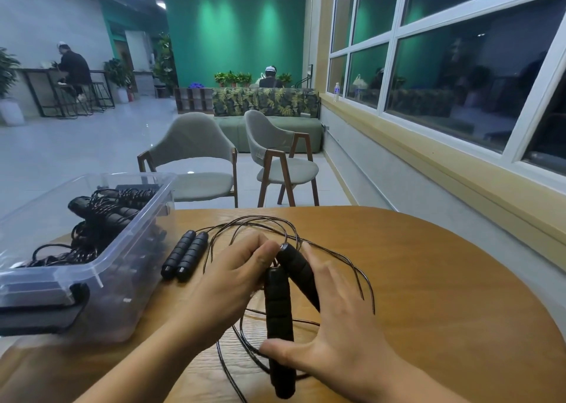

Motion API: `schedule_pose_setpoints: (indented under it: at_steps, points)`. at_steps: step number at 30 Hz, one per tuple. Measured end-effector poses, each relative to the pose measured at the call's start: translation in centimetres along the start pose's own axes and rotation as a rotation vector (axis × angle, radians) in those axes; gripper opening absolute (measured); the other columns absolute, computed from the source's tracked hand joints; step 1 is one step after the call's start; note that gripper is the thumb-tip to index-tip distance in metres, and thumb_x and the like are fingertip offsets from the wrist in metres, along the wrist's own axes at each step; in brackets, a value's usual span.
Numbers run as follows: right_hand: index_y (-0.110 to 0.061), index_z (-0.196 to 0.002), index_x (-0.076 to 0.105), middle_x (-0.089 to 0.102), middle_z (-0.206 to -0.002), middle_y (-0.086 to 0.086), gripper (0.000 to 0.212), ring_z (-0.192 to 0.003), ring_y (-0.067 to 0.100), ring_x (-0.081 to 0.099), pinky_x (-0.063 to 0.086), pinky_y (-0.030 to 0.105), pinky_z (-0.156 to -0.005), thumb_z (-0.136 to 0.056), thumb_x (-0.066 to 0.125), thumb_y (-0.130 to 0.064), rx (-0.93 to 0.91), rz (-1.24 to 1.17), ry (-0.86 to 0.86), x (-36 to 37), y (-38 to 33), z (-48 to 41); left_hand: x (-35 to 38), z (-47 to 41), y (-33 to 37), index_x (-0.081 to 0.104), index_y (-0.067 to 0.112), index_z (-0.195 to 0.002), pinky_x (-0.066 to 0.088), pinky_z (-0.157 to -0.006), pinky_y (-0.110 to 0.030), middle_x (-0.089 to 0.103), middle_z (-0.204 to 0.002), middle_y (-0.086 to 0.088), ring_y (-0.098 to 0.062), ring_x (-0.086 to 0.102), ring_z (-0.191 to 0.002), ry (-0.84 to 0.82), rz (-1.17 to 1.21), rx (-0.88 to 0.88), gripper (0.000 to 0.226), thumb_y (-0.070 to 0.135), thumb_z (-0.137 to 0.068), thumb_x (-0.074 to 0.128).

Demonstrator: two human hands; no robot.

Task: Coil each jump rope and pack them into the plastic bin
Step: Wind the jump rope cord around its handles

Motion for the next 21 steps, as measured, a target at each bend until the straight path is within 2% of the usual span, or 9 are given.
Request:
schedule_pose_setpoints:
  at_steps: [2,4,6,10,12,15,16,18,21]
  points:
    - [-0.059,-0.16,-0.012,0.029,-0.15,-0.036,0.129,-0.136,-0.002,0.039,0.042,0.032,-0.116,-0.069,0.076,-0.083,0.041,-0.034,-0.014,0.6,0.2,0.0,0.3,0.1,0.0,0.061,0.013,-0.088,0.044,-0.065,-0.025,0.055,-0.076,-0.002,-0.013,0.05,-0.07,0.019,0.019,-0.01,0.035,0.043,-0.103,0.053]
    - [-0.063,-0.158,0.003,0.048,-0.141,-0.035,0.114,-0.126,-0.001,0.053,0.05,0.032,-0.107,-0.074,0.081,-0.069,0.052,-0.101,-0.017,1.0,0.6,0.0,0.8,0.1,0.0,0.061,0.017,-0.084,0.044,-0.064,-0.019,0.055,-0.074,0.004,-0.009,0.05,-0.069,0.023,0.039,-0.012,0.032,0.04,-0.104,0.053]
    - [-0.066,-0.152,0.02,0.063,-0.121,-0.025,0.099,-0.111,0.004,0.063,0.057,0.032,-0.094,-0.078,0.084,-0.052,0.059,-0.164,0.0,1.1,1.1,0.0,1.0,0.1,-0.1,0.061,0.02,-0.082,0.044,-0.064,-0.017,0.055,-0.074,0.004,-0.009,0.05,-0.069,0.027,0.055,-0.01,0.031,0.039,-0.104,0.052]
    - [-0.062,-0.143,0.035,0.065,-0.101,-0.013,0.084,-0.092,0.008,0.064,0.058,0.029,-0.076,-0.078,0.081,-0.037,0.088,-0.189,-0.017,1.0,1.7,0.0,0.8,0.0,0.0,0.064,0.029,-0.084,0.046,-0.069,-0.017,0.062,-0.079,0.011,-0.007,0.057,-0.076,0.035,0.007,-0.019,0.025,0.043,-0.101,0.054]
    - [-0.059,-0.143,0.038,0.065,-0.102,-0.012,0.082,-0.09,0.012,0.064,0.06,0.032,-0.074,-0.077,0.081,-0.035,0.102,-0.209,-0.021,0.9,2.1,-0.1,-0.1,-0.1,-0.2,0.066,0.035,-0.098,0.05,-0.079,-0.019,0.07,-0.095,0.013,-0.006,0.065,-0.092,0.085,-0.074,-0.009,0.02,0.053,-0.098,0.058]
    - [-0.056,-0.14,0.042,0.069,-0.103,-0.011,0.076,-0.092,0.014,0.067,0.061,0.045,-0.079,-0.077,0.078,-0.036,0.106,-0.216,0.014,0.2,2.8,-0.5,-1.9,0.3,0.6,0.055,0.041,-0.122,0.046,-0.096,-0.019,0.061,-0.122,0.024,0.002,0.057,-0.122,0.236,-0.299,0.06,0.044,0.067,-0.088,0.067]
    - [-0.055,-0.139,0.043,0.069,-0.101,-0.01,0.074,-0.092,0.014,0.067,0.06,0.045,-0.079,-0.077,0.078,-0.036,0.108,-0.216,0.024,-0.1,3.0,-0.6,-2.1,0.6,1.2,0.052,0.041,-0.122,0.043,-0.097,-0.018,0.059,-0.123,0.025,0.002,0.054,-0.124,0.278,-0.355,0.095,0.047,0.066,-0.086,0.069]
    - [-0.054,-0.138,0.044,0.068,-0.099,-0.01,0.072,-0.089,0.014,0.066,0.06,0.045,-0.077,-0.077,0.078,-0.035,0.111,-0.208,0.041,-0.6,3.3,-0.7,-1.8,1.1,2.2,0.053,0.041,-0.112,0.042,-0.089,-0.016,0.059,-0.113,0.022,-0.003,0.056,-0.116,0.312,-0.427,0.145,0.043,0.066,-0.082,0.072]
    - [-0.054,-0.138,0.044,0.068,-0.097,-0.01,0.073,-0.086,0.014,0.066,0.059,0.044,-0.075,-0.078,0.08,-0.033,0.116,-0.188,0.065,-1.1,3.5,-0.7,-1.3,1.5,2.5,0.052,0.043,-0.103,0.039,-0.082,-0.016,0.055,-0.106,0.022,-0.005,0.055,-0.109,0.32,-0.471,0.124,0.045,0.07,-0.076,0.075]
Point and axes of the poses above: each hand's wrist, its own z-axis away from the middle knuckle, its own x-axis out of the palm, y = z × x, the point moved 10 cm from there along -z, towards the middle knuckle
